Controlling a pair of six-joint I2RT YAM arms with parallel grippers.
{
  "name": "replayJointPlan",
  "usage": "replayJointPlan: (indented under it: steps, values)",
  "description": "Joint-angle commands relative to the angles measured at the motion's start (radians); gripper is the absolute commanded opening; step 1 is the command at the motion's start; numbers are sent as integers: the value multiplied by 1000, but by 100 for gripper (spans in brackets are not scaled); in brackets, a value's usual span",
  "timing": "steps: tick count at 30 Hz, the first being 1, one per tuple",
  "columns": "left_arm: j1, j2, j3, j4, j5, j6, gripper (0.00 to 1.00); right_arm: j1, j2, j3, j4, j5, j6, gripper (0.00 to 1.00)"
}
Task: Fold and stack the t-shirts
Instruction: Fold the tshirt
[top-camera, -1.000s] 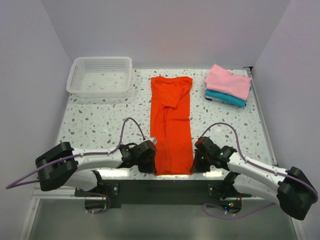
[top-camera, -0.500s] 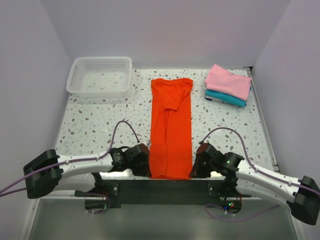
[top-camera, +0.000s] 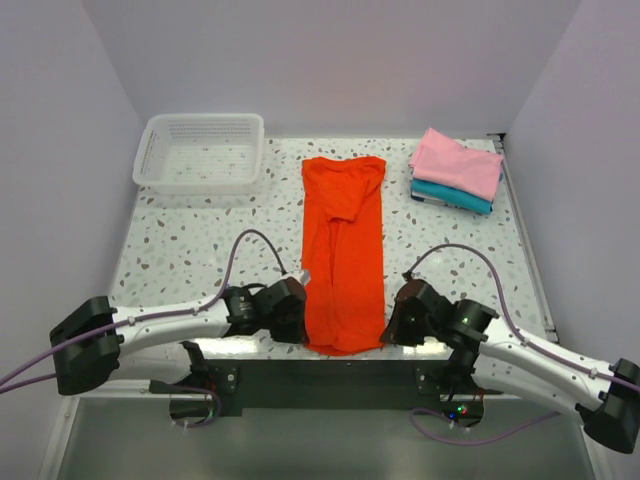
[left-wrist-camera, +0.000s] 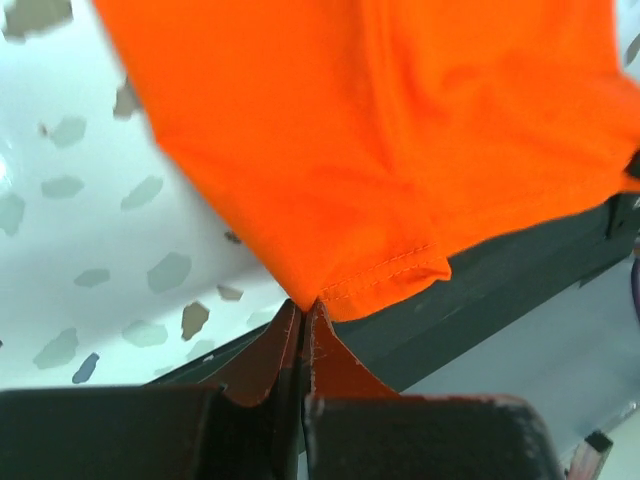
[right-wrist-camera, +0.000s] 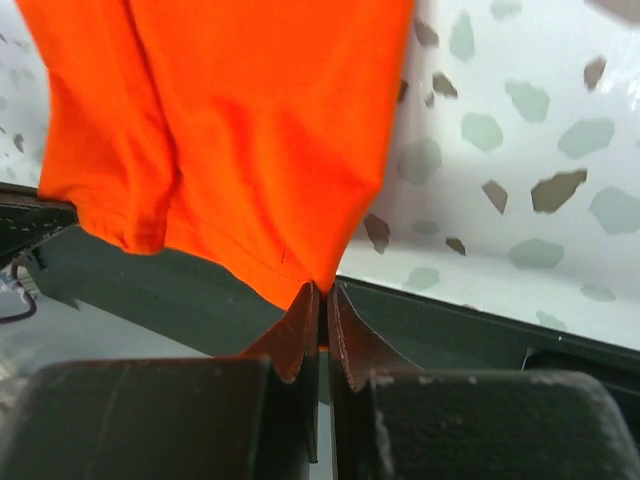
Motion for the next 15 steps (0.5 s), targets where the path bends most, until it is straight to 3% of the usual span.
replayJointPlan:
  steps: [1, 7, 11, 15]
  values:
    - [2, 37, 115, -42, -109, 54, 0, 5, 46, 91, -15, 102, -82, 0]
    - [74, 56, 188, -50, -201, 116, 0, -12, 98, 255, -16, 269, -169, 0]
    - [189, 67, 215, 19, -171, 175, 0, -95, 168, 319, 67, 263, -269, 0]
    - [219, 99, 284, 61, -195, 221, 0, -194, 253, 362, 161, 246, -333, 0]
